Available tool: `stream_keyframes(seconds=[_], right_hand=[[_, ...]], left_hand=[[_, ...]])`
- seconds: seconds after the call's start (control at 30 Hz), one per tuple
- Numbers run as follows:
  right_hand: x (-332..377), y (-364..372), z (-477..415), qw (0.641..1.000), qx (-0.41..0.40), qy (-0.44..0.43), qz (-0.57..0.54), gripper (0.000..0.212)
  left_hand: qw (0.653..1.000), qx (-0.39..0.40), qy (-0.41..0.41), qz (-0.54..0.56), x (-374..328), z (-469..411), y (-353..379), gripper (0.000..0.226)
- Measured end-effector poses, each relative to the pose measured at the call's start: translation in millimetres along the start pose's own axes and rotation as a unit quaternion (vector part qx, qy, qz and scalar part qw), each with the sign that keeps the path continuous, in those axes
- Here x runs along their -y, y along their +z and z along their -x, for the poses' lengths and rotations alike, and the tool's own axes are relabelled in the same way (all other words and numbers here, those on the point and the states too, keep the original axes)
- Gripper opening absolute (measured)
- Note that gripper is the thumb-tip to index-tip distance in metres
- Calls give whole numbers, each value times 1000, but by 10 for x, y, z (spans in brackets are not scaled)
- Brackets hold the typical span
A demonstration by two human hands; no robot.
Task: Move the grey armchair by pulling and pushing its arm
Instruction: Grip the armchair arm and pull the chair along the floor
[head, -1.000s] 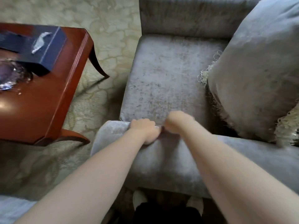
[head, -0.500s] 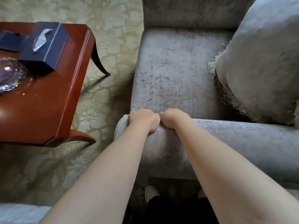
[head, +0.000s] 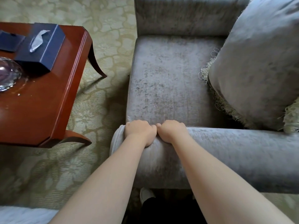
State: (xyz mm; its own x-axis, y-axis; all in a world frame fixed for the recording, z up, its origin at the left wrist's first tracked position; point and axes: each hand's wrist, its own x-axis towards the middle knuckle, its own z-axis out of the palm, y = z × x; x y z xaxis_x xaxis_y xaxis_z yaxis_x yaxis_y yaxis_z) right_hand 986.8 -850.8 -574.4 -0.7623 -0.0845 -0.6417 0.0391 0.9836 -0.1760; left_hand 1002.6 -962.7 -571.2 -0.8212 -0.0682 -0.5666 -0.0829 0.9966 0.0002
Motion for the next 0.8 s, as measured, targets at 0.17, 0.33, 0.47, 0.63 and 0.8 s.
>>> stream_keyframes(seconds=[0.17, 0.33, 0.47, 0.63, 0.8], right_hand=[[-11, 18, -84, 999, -37, -2, -12, 35], [-7, 26, -122, 999, -43, 5, -17, 31], [-7, -4, -96, 1000, -27, 2, -17, 39], [-7, -32, -14, 1000, -2, -2, -8, 48], [17, -11, -3, 1000, 7, -7, 8, 46]], left_hand=[[1000, -20, -6, 19, -19, -68, 24, 48], [999, -22, -14, 35, -20, -83, 13, 47], [999, -23, -10, 37, -20, -49, -16, 49], [999, -15, -7, 29, -15, 16, -21, 53], [1000, -18, -6, 15, -10, 36, 6, 51]])
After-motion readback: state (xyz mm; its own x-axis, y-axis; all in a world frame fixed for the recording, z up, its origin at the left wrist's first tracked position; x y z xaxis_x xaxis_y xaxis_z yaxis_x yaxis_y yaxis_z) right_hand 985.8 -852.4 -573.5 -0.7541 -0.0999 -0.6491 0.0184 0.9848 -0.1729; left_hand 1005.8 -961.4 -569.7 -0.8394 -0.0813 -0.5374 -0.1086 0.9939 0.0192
